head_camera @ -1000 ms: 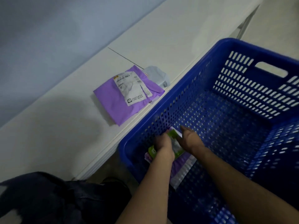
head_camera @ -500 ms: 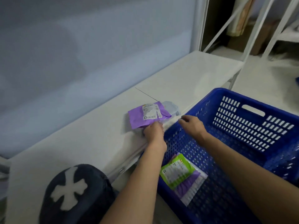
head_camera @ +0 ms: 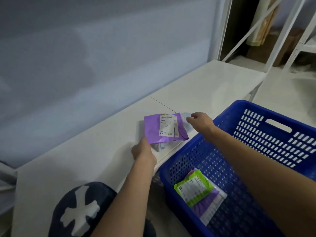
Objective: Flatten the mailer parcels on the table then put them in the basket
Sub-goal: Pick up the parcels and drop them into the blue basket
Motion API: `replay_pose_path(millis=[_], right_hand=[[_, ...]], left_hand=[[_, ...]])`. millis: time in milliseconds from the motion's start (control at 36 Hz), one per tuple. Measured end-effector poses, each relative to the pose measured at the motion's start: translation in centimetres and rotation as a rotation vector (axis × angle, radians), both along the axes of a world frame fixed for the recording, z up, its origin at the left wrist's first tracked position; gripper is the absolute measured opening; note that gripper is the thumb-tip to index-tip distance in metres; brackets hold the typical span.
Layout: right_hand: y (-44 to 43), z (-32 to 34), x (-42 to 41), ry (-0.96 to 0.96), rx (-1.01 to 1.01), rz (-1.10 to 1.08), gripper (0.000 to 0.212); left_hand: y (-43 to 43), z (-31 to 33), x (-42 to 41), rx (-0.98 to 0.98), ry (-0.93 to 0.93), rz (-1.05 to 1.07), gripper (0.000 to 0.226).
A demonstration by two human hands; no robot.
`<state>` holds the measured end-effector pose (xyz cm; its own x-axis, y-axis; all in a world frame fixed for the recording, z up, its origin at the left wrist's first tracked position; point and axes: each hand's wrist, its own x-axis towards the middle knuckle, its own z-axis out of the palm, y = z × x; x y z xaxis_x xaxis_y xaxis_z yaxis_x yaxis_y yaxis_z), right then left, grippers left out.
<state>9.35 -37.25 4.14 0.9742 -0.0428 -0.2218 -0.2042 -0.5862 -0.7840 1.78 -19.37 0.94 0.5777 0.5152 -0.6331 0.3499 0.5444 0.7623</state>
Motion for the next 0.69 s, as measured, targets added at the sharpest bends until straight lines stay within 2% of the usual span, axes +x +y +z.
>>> replay_pose_path(millis=[28, 83, 167, 333, 417, 583, 694], right_hand=[[0.0, -0.1, 0.3, 0.001, 0.007, -0.009, 0.017], [0.2, -0.5, 1.0, 0.035, 0.011, -0.019, 0.027], [0.6, -1.5, 1.6, 0.043, 0.012, -0.012, 0.030], [0.9, -3.6, 2.1, -0.039, 0.049, 0.014, 0.019], [1.2, -4.3, 2.8, -0.036, 0.051, 0.010, 0.024], [1.6, -4.3, 4.2, -0.020, -0.107, 0.087, 0.029], [2.5, -4.0, 4.3, -0.039, -0.252, 0.149, 0.033]], left_hand=[[0.7, 0.1, 0.3, 0.012, -0.001, -0.002, 0.018], [2.2, 0.2, 1.2, 0.017, -0.018, -0.025, 0.022], [4.2, -0.3, 3.0, 0.013, -0.027, -0.114, 0.023], [5.3, -0.6, 5.5, 0.058, -0.050, -0.301, 0.026], [5.5, -1.4, 6.9, 0.084, -0.041, -0.389, 0.034], [5.8, -3.5, 8.4, 0.108, -0.013, -0.327, 0.047], [5.2, -3.3, 8.3, 0.164, -0.002, -0.291, 0.035]])
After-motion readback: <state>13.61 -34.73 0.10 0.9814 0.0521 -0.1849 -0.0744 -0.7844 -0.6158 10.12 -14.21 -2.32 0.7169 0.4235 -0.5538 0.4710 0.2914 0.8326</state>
